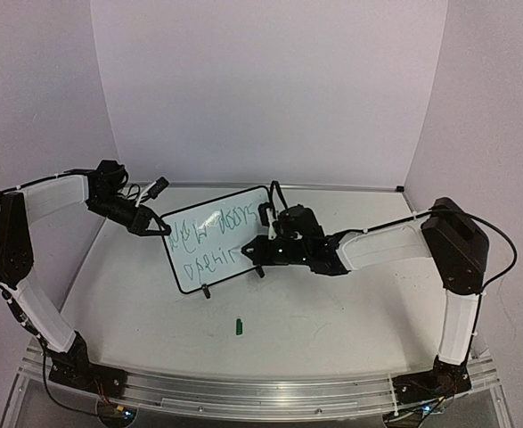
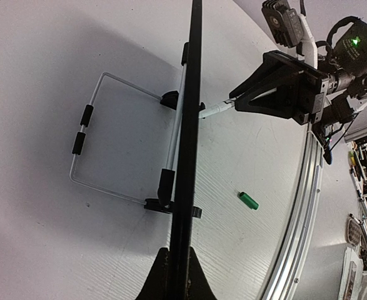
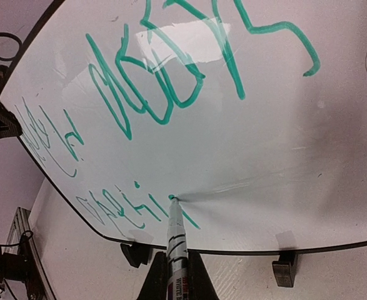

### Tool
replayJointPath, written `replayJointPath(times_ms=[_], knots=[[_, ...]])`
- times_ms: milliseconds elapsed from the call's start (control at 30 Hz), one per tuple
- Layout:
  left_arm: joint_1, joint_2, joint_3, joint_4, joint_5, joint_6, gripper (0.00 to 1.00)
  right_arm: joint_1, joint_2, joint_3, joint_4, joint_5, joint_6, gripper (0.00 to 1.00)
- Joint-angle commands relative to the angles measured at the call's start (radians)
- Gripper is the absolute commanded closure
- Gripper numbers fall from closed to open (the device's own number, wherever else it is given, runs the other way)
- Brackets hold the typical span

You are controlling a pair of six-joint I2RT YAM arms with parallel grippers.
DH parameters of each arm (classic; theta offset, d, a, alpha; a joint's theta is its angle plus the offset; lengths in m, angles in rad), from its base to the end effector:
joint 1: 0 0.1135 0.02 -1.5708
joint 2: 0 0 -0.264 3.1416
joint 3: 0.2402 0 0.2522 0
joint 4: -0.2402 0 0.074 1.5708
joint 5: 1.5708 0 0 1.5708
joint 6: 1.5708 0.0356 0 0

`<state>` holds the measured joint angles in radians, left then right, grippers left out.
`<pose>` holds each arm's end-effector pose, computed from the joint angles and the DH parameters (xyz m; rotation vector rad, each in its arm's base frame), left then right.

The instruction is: Write a sentence on the whiteboard

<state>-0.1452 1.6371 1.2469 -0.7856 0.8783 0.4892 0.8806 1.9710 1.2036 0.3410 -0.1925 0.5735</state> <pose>0.3167 -0.0740 0.2500 0.9714 2.2293 -1.0376 0.2749 0.3436 0.1847 -0.4649 2.1225 1.0848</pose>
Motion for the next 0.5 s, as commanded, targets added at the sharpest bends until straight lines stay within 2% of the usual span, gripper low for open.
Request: replayJointPath(times_ms=[0,467], knots=[[0.008,-0.020,0.017,0.016,-0.134,-0.003,1.00,-0.008,-0.064,-0.013,0.030,0.091,0.000,1.00],[0.007,-0.021,0.016,0.017,-0.134,-0.003,1.00,-0.007,-0.050,-0.062,0.030,0.074,0.015,1.00]])
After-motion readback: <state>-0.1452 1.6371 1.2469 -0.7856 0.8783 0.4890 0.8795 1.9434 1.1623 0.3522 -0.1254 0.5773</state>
